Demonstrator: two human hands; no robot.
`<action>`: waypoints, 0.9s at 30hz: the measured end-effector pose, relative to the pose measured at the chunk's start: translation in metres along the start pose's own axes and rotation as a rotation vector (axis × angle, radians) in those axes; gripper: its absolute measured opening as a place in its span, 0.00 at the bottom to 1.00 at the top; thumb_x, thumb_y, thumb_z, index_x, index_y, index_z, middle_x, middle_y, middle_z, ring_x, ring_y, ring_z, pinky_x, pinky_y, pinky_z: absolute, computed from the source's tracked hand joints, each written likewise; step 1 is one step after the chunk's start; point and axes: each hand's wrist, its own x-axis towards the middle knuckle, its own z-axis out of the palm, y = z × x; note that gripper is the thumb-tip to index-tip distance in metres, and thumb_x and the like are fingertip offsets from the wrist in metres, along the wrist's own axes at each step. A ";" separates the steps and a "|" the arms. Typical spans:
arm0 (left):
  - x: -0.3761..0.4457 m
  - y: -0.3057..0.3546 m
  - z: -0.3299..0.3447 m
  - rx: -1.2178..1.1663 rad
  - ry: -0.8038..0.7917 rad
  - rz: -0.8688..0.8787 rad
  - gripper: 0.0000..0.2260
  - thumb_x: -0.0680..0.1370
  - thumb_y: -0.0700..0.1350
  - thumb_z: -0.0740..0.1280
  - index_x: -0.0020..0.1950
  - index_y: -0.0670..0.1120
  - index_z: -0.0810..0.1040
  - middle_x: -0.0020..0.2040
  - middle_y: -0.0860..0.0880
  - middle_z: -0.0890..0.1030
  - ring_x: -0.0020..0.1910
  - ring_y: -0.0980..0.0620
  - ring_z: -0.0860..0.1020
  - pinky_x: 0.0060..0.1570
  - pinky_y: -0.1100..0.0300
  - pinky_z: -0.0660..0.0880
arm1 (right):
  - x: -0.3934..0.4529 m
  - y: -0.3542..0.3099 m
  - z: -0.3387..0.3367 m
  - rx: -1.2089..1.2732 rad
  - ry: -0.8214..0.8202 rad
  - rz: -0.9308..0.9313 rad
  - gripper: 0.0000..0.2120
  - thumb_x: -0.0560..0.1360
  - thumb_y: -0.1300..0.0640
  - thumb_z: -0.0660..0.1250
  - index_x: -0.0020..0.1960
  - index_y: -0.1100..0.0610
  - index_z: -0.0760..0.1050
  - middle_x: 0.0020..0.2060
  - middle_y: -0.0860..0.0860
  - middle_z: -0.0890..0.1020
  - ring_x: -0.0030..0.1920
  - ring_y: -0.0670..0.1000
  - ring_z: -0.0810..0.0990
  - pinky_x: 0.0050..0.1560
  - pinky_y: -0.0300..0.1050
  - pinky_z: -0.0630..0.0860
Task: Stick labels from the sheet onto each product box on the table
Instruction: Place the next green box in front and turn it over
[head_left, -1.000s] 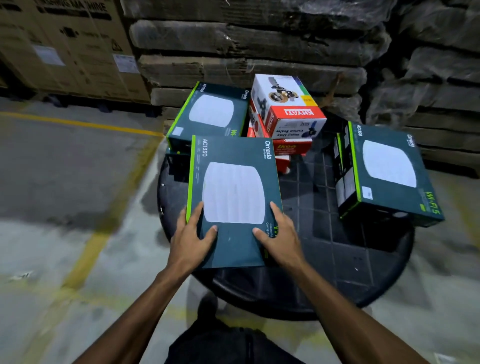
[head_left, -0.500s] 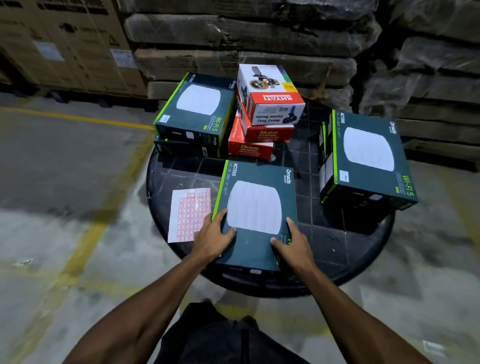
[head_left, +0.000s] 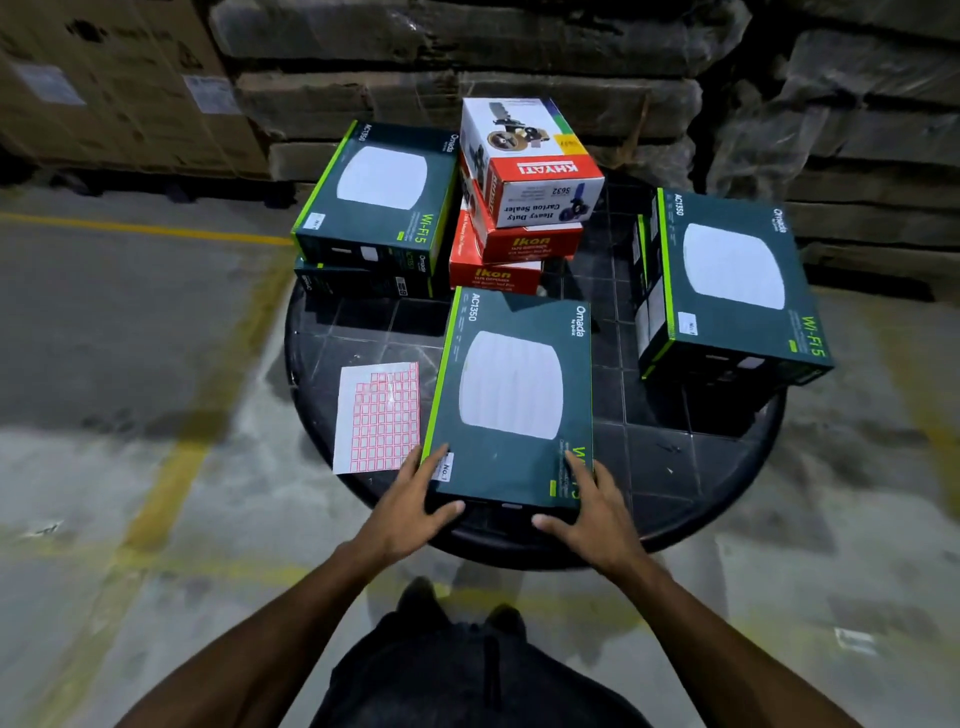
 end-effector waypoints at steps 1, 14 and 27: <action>-0.004 -0.003 0.003 -0.017 0.000 0.016 0.36 0.77 0.55 0.68 0.78 0.61 0.51 0.80 0.47 0.52 0.78 0.48 0.56 0.74 0.50 0.59 | -0.003 0.003 0.004 -0.039 -0.001 0.003 0.48 0.70 0.39 0.73 0.79 0.43 0.47 0.77 0.57 0.54 0.75 0.61 0.59 0.72 0.57 0.64; -0.016 0.017 -0.010 -0.056 0.253 0.147 0.26 0.79 0.48 0.67 0.76 0.52 0.63 0.71 0.48 0.71 0.68 0.49 0.71 0.65 0.59 0.67 | -0.022 -0.008 0.000 0.008 0.368 -0.132 0.27 0.77 0.51 0.68 0.74 0.50 0.66 0.69 0.54 0.70 0.65 0.58 0.69 0.64 0.52 0.69; -0.029 0.106 -0.118 -0.069 0.583 0.336 0.32 0.78 0.51 0.67 0.78 0.57 0.56 0.45 0.48 0.79 0.32 0.54 0.75 0.41 0.59 0.67 | -0.030 -0.104 -0.086 0.288 0.915 -0.328 0.34 0.74 0.45 0.65 0.75 0.57 0.61 0.65 0.58 0.73 0.62 0.57 0.70 0.60 0.39 0.63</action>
